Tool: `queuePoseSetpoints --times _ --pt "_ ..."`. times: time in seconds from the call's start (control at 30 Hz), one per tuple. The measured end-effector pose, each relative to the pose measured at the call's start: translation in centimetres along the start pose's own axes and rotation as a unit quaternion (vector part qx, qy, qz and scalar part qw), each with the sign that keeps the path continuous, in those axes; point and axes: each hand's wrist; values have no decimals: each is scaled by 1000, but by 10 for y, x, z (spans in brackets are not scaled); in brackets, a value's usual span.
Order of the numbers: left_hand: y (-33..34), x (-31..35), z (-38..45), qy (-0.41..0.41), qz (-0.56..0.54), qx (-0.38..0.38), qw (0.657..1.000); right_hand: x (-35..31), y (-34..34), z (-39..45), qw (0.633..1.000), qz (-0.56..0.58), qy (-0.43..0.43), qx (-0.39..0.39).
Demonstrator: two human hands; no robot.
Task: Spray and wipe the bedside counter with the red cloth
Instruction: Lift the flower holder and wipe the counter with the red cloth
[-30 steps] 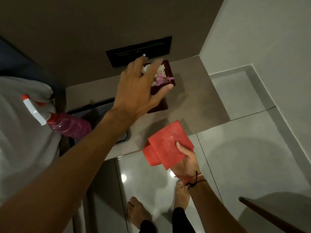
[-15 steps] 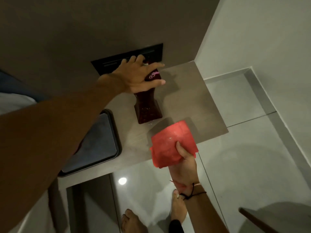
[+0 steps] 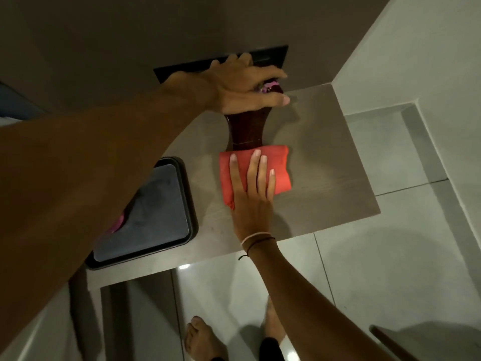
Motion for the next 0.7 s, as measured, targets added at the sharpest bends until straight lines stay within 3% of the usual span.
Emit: queuePoseSetpoints --times 0.1,0.2,0.27,0.33,0.37,0.43,0.53,0.6,0.7 --pt "0 2 -1 1 1 -1 1000 10 6 -36 999 8 -29 -39" --pt "0 5 -4 2 5 -8 1000 18 -9 -67 986 135 -27 -96" --pt "0 7 -5 -3 11 -12 1000 21 -27 -75 957 272 95 -21" --pt "1 6 -5 -6 16 -9 1000 21 -44 -64 913 336 203 114" --pt "2 6 -5 -7 16 -6 1000 20 -49 -52 903 331 217 167" --pt "4 5 -5 -7 9 3 1000 14 -53 -23 922 289 167 198" --pt "3 5 -4 -7 2 6 1000 -9 -38 4 984 142 52 92" --pt "1 5 -5 -9 3 1 1000 -13 -16 1 997 69 27 -6" --pt "2 8 -8 -5 5 0 1000 0 5 -28 999 4 -14 -48"
Point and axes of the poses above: each hand's wrist, its own z-axis towards the middle knuckle, its own y-axis out of the palm, x = y × z, and after that the axes turned 7 degrees about -x, right-handed
